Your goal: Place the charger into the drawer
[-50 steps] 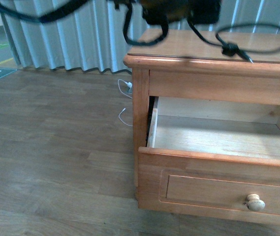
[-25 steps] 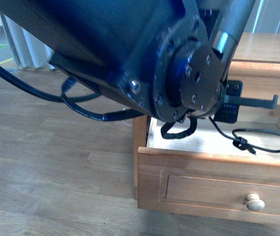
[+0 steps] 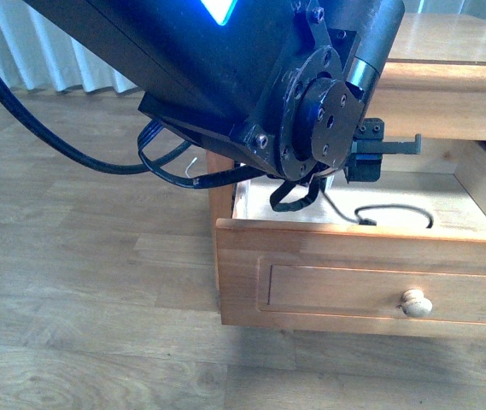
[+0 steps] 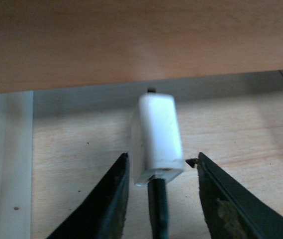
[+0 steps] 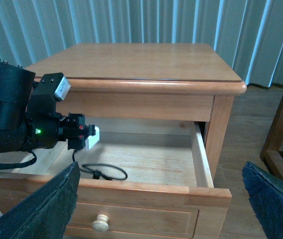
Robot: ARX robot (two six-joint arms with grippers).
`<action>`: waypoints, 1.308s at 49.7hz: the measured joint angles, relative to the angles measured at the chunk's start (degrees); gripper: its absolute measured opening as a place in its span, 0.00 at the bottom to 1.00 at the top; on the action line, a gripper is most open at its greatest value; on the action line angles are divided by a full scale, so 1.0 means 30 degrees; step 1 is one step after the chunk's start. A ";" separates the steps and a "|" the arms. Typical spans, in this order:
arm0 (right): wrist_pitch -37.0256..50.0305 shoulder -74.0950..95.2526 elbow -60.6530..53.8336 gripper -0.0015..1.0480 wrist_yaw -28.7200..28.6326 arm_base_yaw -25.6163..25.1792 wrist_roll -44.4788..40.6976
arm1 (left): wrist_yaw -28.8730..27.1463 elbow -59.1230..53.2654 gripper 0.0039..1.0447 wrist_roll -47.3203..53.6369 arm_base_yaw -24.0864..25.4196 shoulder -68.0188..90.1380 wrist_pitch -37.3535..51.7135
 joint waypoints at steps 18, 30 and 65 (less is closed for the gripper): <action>0.0000 0.0000 0.0000 0.92 0.0000 0.0000 0.0000 | -0.0539 -0.2739 0.95 0.0459 0.0408 -0.2426 0.1851; 0.0000 0.0000 0.0000 0.92 0.0000 0.0000 0.0000 | -0.0568 -0.6907 0.95 0.1610 0.1734 -0.8196 0.3322; 0.0000 0.0000 0.0000 0.92 0.0000 0.0000 0.0000 | 0.0219 -2.3365 0.95 0.4809 0.6943 -3.5022 -0.4794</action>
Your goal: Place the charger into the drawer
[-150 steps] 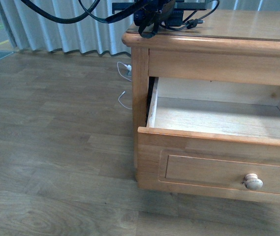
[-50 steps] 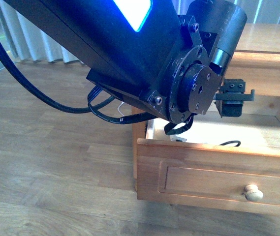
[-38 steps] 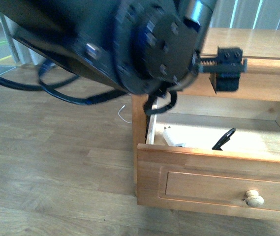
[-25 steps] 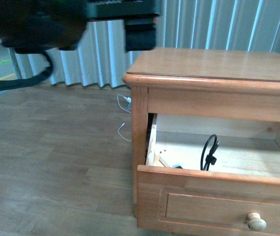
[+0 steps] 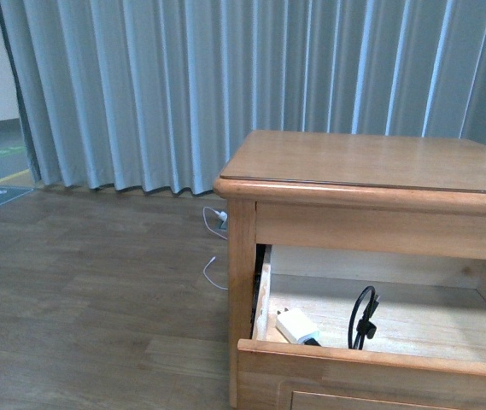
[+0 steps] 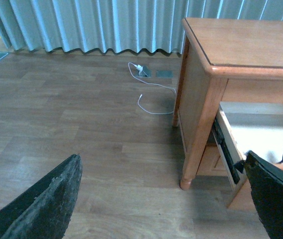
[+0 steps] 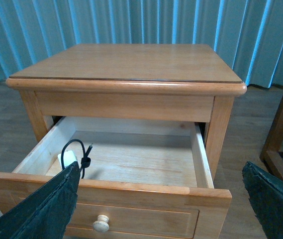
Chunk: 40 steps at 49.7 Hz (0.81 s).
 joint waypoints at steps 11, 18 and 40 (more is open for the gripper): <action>0.0000 0.0000 0.0000 0.92 0.0000 0.0000 0.0000 | 0.2004 -0.2936 0.95 -0.2157 0.3228 -0.5413 -0.2914; 0.0000 0.0000 0.0000 0.92 0.0000 0.0000 0.0000 | 0.2171 -0.2987 0.95 -0.2499 0.3351 -0.5508 -0.2914; 0.0000 -0.0007 0.0000 0.92 0.0000 0.0000 0.0000 | 0.4612 -0.5639 0.26 0.0124 0.6025 -0.7533 0.0080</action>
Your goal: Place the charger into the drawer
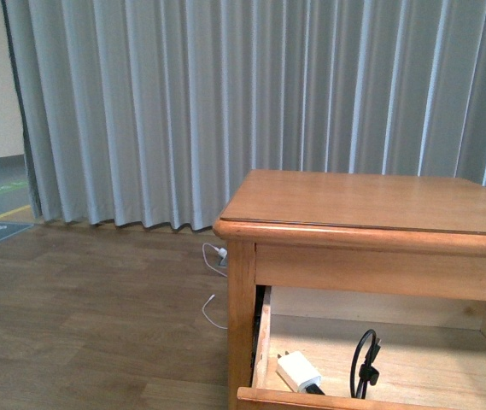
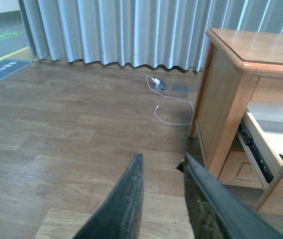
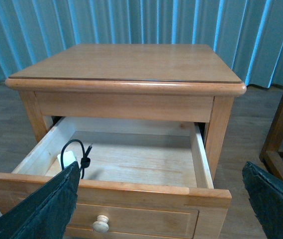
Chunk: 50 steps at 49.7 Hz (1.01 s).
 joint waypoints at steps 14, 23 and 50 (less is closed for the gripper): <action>0.0000 0.0000 0.0000 0.92 -0.0007 0.0000 0.0000 | 0.0007 -0.0729 0.04 0.0138 0.0000 -0.0590 0.0175; 0.0000 0.0000 0.0000 0.92 -0.0007 0.0000 0.0000 | 0.0007 -0.1049 0.04 0.0138 0.0007 -0.0874 0.0197; 0.0000 0.0000 0.0000 0.92 0.0000 0.0000 0.0000 | 0.0007 -0.1661 0.15 0.0146 0.0015 -0.1581 0.0306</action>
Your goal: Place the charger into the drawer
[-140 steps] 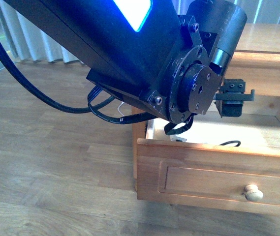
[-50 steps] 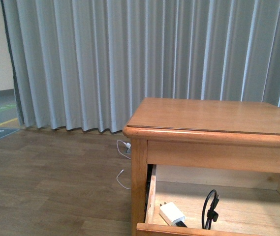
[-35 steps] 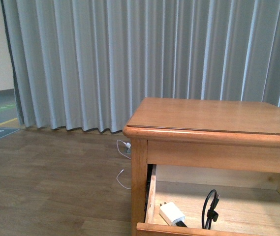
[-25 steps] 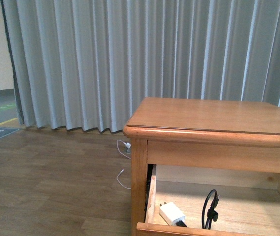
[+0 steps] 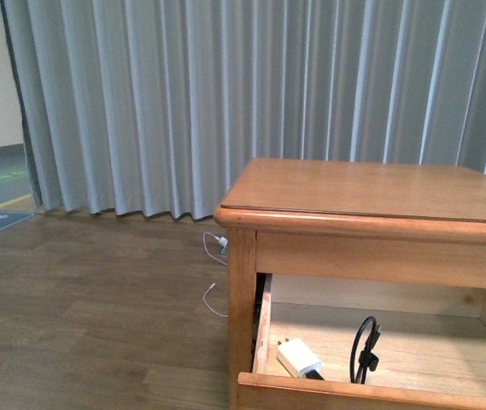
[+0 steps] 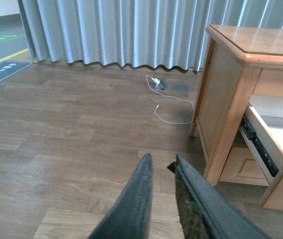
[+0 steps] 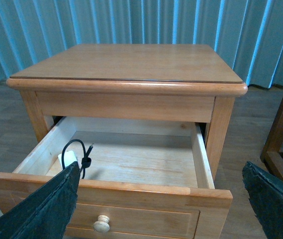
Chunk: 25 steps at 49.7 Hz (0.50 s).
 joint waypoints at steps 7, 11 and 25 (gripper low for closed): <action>-0.1712 0.0510 0.0525 0.92 0.1727 0.0590 -0.0015 | 0.0000 0.0000 0.39 0.0000 0.0000 0.0000 0.0000; -0.4065 0.1909 0.1129 0.92 0.2572 0.1100 0.0124 | -0.0007 0.0000 0.53 0.0000 0.0000 -0.0007 0.0000; -0.2208 1.2568 0.2980 0.92 0.0058 0.1377 0.1290 | 0.0000 0.0000 0.94 0.0029 0.0000 -0.0015 0.0000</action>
